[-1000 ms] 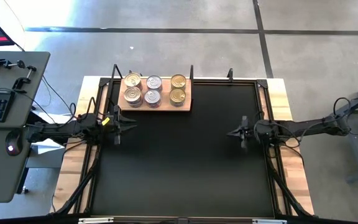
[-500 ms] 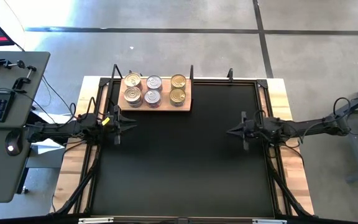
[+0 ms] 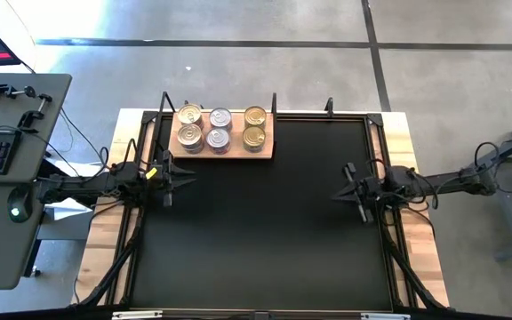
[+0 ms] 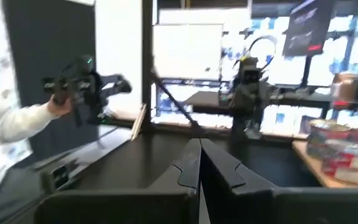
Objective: Stack canned seafood by type on shelf
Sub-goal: Return to Home Position
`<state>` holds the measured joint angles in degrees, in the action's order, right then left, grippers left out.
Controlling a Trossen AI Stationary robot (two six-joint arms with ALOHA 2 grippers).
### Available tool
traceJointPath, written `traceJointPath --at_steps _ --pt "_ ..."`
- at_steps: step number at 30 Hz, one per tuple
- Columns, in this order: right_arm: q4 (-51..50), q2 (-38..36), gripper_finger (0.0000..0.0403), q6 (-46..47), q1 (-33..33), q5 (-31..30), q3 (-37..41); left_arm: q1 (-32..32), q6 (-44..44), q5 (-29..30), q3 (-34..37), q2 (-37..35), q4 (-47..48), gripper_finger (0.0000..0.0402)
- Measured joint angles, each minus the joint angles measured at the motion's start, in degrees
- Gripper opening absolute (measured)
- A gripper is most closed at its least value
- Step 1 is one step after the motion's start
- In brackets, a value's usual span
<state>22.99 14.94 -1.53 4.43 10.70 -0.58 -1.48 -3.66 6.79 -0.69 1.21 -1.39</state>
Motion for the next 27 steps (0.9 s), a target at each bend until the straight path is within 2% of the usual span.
traceJointPath --at_steps 7,13,21,27 --pt "-1.1 -0.04 0.0 3.09 -0.04 -11.33 0.0 0.0 0.0 0.01 0.0 0.0 -0.02 0.009" --pt "-6.08 -2.31 0.0 5.34 -0.1 -10.36 0.0 0.0 0.0 0.0 0.0 0.0 -0.02 0.009" --pt "-11.86 -14.99 0.0 6.15 -1.53 -11.61 0.02 0.02 0.0 0.02 0.0 0.02 -0.01 0.009" --pt "-16.59 -14.23 0.0 8.77 -2.32 -11.5 0.0 0.02 0.0 -0.02 -0.02 0.17 -0.03 0.009"
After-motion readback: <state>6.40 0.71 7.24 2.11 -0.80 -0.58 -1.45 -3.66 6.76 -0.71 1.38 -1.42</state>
